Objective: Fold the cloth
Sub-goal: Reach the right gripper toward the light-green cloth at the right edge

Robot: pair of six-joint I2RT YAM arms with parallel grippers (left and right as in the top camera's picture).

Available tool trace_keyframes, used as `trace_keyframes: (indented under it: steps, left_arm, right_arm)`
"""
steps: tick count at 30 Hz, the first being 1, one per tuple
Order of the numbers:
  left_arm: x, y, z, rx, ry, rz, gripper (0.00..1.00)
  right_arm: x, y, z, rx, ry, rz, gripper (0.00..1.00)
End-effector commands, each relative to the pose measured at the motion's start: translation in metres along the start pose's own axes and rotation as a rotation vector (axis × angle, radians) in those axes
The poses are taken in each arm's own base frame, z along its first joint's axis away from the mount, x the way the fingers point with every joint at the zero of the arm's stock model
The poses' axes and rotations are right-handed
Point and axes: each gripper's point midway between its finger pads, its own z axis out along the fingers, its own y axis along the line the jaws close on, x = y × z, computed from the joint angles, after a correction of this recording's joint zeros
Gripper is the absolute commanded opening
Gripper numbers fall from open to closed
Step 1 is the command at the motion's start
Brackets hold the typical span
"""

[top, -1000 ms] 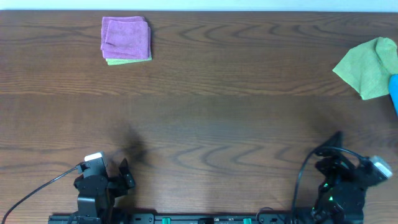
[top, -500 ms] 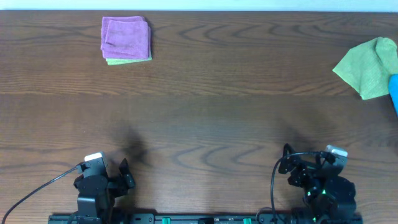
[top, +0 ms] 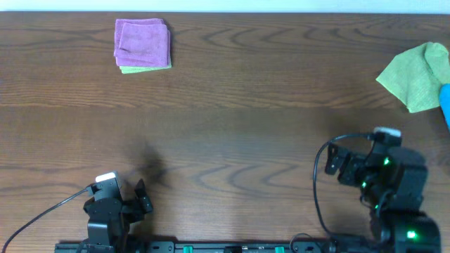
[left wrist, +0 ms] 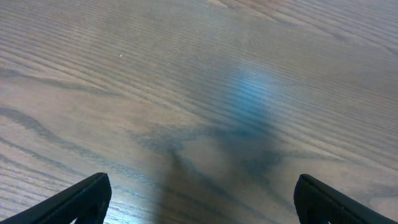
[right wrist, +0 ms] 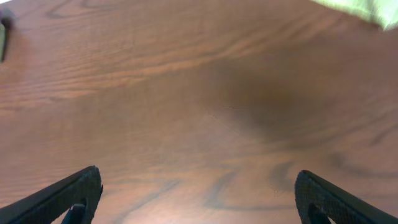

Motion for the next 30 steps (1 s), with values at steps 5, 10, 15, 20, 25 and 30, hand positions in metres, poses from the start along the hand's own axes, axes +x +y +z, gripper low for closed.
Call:
trace_keyframes:
  steps: [5, 10, 15, 20, 25, 30]
  left_arm:
    - [0.016, 0.005, 0.002, -0.020, 0.056, 0.030, 0.95]
    - [0.016, 0.005, 0.002, -0.020, 0.056, 0.030, 0.95]
    - [0.016, 0.005, 0.002, -0.020, 0.056, 0.030, 0.95]
    - [0.016, 0.005, 0.002, -0.020, 0.056, 0.030, 0.95]
    - [0.016, 0.005, 0.002, -0.020, 0.056, 0.030, 0.95]
    - [0.016, 0.005, 0.002, -0.020, 0.056, 0.030, 0.95]
  right_arm:
    - [-0.046, -0.007, -0.016, 0.039, -0.072, -0.202, 0.99]
    - [-0.052, 0.000, -0.021, -0.034, -0.091, -0.101, 0.99]
    - [-0.066, -0.002, -0.028, -0.100, -0.143, -0.035, 0.99]
    - [-0.060, 0.000, -0.037, -0.171, -0.111, 0.058, 0.99]
    - [-0.066, -0.038, -0.026, -0.106, -0.092, 0.338, 0.99]
    - [-0.057, -0.099, -0.001, 0.066, -0.030, 0.571, 0.99]
